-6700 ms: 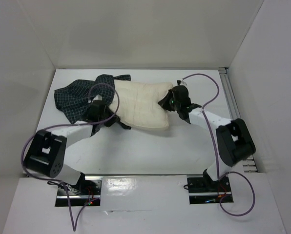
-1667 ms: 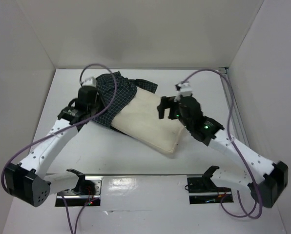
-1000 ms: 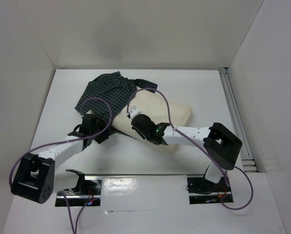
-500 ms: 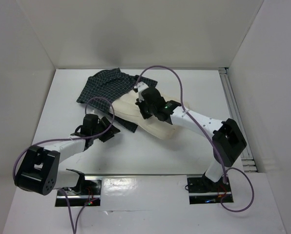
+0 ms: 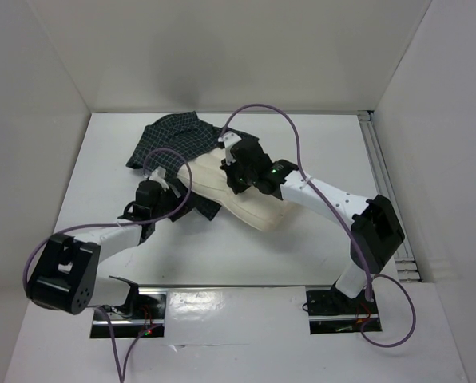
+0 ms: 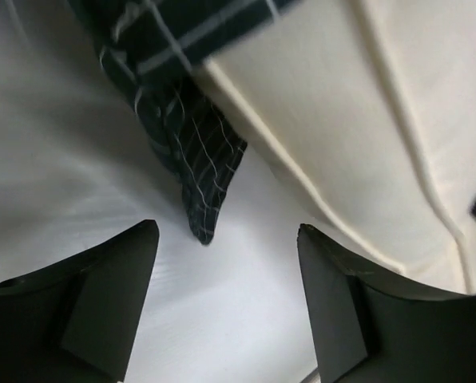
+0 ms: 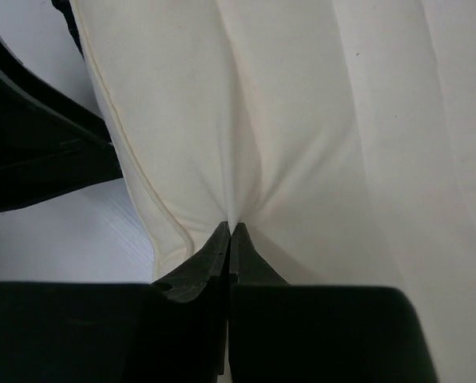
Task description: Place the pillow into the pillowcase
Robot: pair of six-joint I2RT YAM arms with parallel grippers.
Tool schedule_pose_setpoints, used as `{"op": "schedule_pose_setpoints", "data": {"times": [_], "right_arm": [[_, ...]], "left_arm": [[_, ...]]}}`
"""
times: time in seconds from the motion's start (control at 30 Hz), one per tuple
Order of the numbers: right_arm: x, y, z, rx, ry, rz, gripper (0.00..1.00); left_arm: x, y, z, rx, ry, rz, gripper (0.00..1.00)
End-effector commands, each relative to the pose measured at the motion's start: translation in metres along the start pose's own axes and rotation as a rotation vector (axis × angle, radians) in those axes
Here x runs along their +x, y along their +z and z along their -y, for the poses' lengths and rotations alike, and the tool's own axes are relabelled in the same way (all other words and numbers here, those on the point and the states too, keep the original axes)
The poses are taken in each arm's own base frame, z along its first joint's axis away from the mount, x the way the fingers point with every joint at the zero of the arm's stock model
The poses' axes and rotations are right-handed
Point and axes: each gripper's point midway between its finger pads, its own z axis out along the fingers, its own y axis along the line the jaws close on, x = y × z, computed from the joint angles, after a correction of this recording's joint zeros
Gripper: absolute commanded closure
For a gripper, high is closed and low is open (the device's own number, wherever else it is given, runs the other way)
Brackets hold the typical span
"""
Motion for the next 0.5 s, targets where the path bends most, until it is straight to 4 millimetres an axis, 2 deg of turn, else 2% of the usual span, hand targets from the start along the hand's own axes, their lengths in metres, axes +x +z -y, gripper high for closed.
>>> {"op": "schedule_pose_setpoints", "data": {"times": [0.0, 0.03, 0.07, 0.1, 0.23, 0.27, 0.3, 0.37, 0.4, 0.47], "right_arm": [[-0.057, -0.022, -0.016, -0.049, 0.001, 0.155, 1.0], [-0.058, -0.024, -0.016, -0.049, 0.001, 0.155, 1.0], [-0.058, -0.024, -0.016, -0.049, 0.001, 0.155, 1.0], [-0.059, -0.024, -0.014, -0.038, 0.002, 0.157, 1.0], [-0.06, -0.025, -0.015, -0.039, 0.011, 0.157, 1.0], [-0.058, -0.022, -0.016, -0.047, 0.01, 0.146, 1.0], [-0.058, -0.022, -0.016, -0.047, 0.01, 0.146, 1.0], [-0.057, -0.016, -0.017, -0.046, 0.019, 0.137, 1.0], [-0.059, -0.018, -0.014, -0.028, 0.021, 0.141, 1.0], [-0.063, -0.012, -0.01, -0.002, 0.036, 0.143, 1.0]], "left_arm": [[-0.02, 0.015, 0.012, 0.021, 0.071, 0.044, 0.17], [-0.021, 0.019, 0.011, 0.016, 0.084, 0.04, 0.21], [-0.019, 0.024, 0.002, -0.021, 0.073, 0.027, 0.26], [-0.019, 0.024, 0.0, -0.035, 0.061, 0.027, 0.33], [-0.019, 0.024, -0.002, -0.017, 0.061, 0.059, 0.42], [-0.021, 0.024, 0.0, -0.009, 0.064, 0.065, 0.47], [-0.025, 0.025, 0.003, 0.0, 0.087, 0.073, 0.56], [-0.023, 0.029, 0.007, 0.02, 0.097, 0.049, 0.89], [-0.027, 0.03, 0.02, 0.063, 0.107, 0.046, 1.0], [-0.031, 0.029, 0.035, 0.116, 0.119, 0.036, 1.0]]}}
